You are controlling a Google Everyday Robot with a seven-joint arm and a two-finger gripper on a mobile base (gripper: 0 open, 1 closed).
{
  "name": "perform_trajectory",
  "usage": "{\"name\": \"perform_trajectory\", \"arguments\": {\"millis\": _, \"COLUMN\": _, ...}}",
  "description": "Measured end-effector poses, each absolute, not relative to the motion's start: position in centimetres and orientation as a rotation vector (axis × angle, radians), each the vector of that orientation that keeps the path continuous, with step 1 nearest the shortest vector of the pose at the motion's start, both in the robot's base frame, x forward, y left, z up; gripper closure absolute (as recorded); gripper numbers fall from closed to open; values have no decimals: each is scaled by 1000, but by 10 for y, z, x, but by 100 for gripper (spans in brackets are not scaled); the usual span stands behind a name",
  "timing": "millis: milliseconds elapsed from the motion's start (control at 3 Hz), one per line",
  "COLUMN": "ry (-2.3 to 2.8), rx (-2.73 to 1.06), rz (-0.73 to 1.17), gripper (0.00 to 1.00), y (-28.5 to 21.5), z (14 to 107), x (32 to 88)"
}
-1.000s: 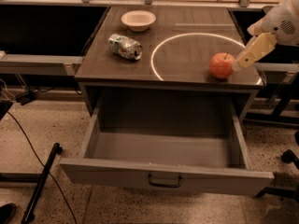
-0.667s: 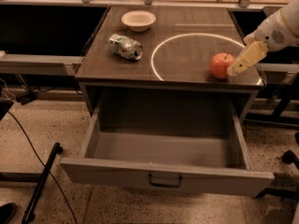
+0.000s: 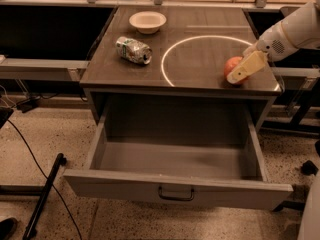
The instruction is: Place apple into top drawer
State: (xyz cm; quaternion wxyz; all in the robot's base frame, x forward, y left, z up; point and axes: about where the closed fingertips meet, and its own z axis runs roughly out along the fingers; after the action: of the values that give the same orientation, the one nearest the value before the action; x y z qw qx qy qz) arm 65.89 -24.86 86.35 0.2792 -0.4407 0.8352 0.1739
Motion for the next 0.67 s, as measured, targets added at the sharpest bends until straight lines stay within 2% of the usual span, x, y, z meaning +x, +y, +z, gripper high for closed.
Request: {"name": "perform_trajectory", "arguments": {"millis": 667, "ry": 2157, "rx": -1146, "rz": 577, "gripper": 65, "y": -251, "z": 853, "x": 650}}
